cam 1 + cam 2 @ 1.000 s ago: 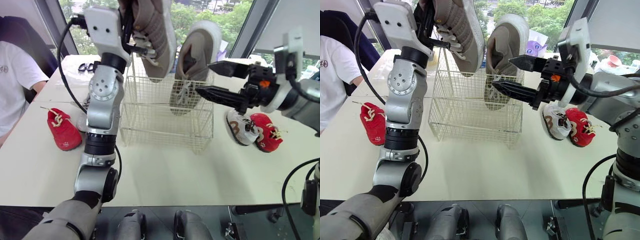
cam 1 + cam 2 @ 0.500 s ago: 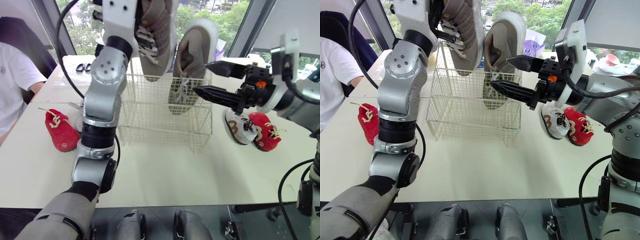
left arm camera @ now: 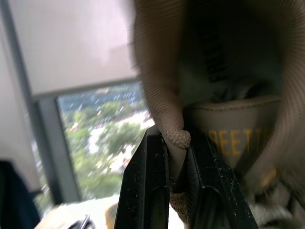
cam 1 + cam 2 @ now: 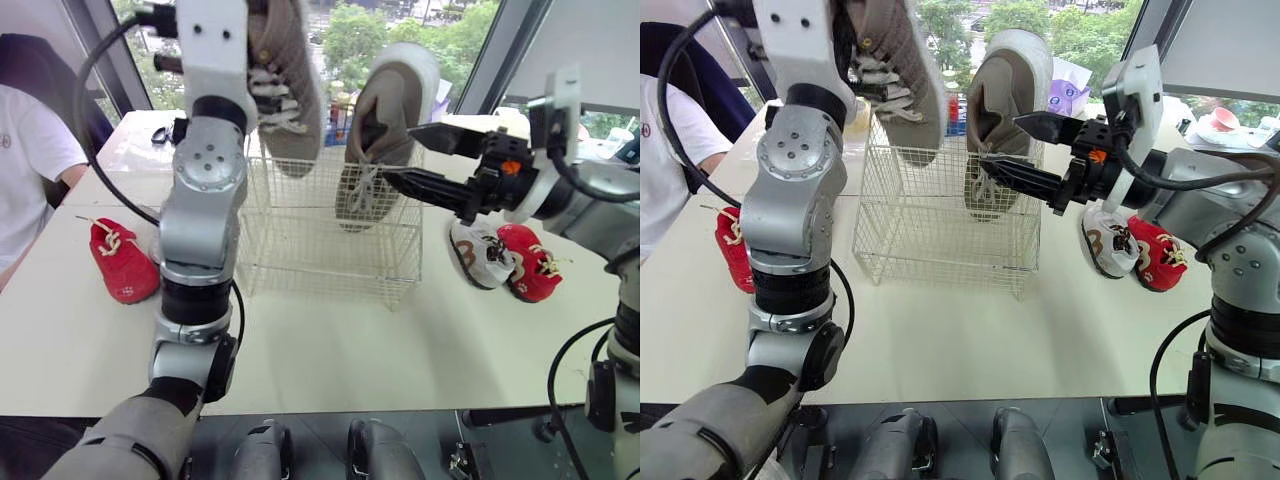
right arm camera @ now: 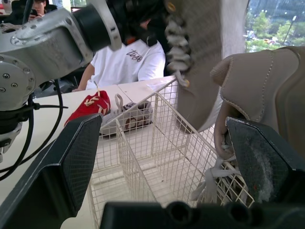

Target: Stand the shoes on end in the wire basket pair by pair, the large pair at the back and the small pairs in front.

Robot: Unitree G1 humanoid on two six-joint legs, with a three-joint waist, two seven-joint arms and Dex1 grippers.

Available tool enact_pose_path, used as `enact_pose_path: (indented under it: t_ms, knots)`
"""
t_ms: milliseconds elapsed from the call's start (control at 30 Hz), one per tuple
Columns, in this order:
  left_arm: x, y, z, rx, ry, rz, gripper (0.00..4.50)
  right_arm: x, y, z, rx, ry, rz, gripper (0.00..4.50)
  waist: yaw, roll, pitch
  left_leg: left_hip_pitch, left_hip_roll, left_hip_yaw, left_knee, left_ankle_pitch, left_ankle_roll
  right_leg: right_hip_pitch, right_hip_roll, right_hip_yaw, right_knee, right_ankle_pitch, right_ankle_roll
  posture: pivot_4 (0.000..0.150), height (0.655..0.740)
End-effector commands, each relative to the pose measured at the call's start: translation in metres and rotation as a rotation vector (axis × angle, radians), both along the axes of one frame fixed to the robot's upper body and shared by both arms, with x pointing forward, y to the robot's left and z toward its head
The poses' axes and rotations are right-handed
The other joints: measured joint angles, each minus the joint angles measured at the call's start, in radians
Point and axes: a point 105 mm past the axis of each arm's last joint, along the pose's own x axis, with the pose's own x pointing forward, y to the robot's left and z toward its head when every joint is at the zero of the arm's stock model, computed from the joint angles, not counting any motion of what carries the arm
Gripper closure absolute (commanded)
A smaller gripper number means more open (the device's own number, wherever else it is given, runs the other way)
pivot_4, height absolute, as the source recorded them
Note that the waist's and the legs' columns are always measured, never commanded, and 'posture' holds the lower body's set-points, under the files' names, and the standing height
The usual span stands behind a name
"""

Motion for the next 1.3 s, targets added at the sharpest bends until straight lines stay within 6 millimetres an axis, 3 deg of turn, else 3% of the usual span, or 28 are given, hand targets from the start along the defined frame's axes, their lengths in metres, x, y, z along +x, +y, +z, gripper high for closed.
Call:
enact_pose_path:
  t_ms: [33,133,333,667,800,833,1000,1200,1300]
  knots:
    - [-0.011,-0.012,0.019,0.052,-0.083,0.004,4.37,-0.003,0.002,0.014,0.015,-0.061,0.011,0.00,0.001,0.000,0.000,0.000,0.000,0.000,0.000,0.000,0.000,0.000,0.000,0.000,0.000,0.000,0.000,0.150,0.7400]
    - [-0.016,-0.033,0.025,0.090,-0.117,-0.064,4.37,-0.003,0.002,0.014,0.016,-0.060,0.012,0.00,0.003,0.000,0.000,-0.001,0.000,0.000,0.000,0.000,0.000,0.000,0.000,0.000,-0.001,0.000,0.000,0.150,0.7400]
    - [-0.008,-0.041,0.004,0.114,-0.046,-0.087,4.37,-0.004,-0.001,0.014,0.015,-0.057,-0.001,0.00,-0.001,0.000,0.000,-0.001,0.000,0.000,0.000,-0.001,0.001,-0.001,0.000,0.000,-0.001,0.000,0.000,0.150,0.7400]
    - [-0.013,-0.036,-0.043,0.111,0.099,-0.187,4.37,-0.011,-0.003,0.003,0.005,0.016,0.027,0.00,0.001,0.000,0.000,-0.001,0.000,0.000,0.000,-0.001,0.001,-0.001,-0.001,0.000,-0.001,0.000,0.000,0.150,0.7400]
    - [-0.021,-0.034,-0.048,0.100,0.112,-0.275,4.37,-0.012,-0.002,0.000,0.013,0.036,0.047,0.00,0.001,0.000,0.000,-0.001,0.000,0.000,0.000,-0.001,0.001,-0.001,-0.001,0.000,-0.001,0.000,0.000,0.150,0.7400]
    - [-0.023,-0.033,-0.047,0.096,0.107,-0.304,3.58,-0.012,-0.002,0.000,0.016,0.039,0.052,0.00,0.001,0.000,0.000,-0.001,0.000,0.000,0.000,-0.001,0.001,-0.001,-0.001,0.000,-0.001,0.000,0.000,0.150,0.7400]
    - [-0.050,-0.032,-0.044,0.162,0.062,-0.505,1.22,-0.012,-0.002,-0.003,0.023,0.058,0.071,0.00,0.001,0.001,0.000,-0.001,0.000,0.000,0.000,-0.001,0.001,-0.001,-0.001,0.000,-0.001,0.000,0.000,0.150,0.7400]
    - [-0.057,0.008,-0.057,0.164,0.224,-0.625,1.22,-0.015,-0.006,-0.012,0.029,0.129,0.104,0.00,0.000,0.001,0.001,-0.001,0.000,0.000,0.000,-0.001,0.001,-0.001,-0.001,0.000,-0.001,0.000,0.000,0.150,0.7400]
    - [-0.063,0.038,-0.080,0.157,0.408,-0.679,1.22,-0.002,-0.027,-0.014,0.036,0.097,-0.008,0.00,0.000,0.001,0.001,-0.001,0.000,-0.001,0.000,-0.001,0.001,-0.001,0.000,0.000,-0.001,0.000,0.000,0.150,0.7400]
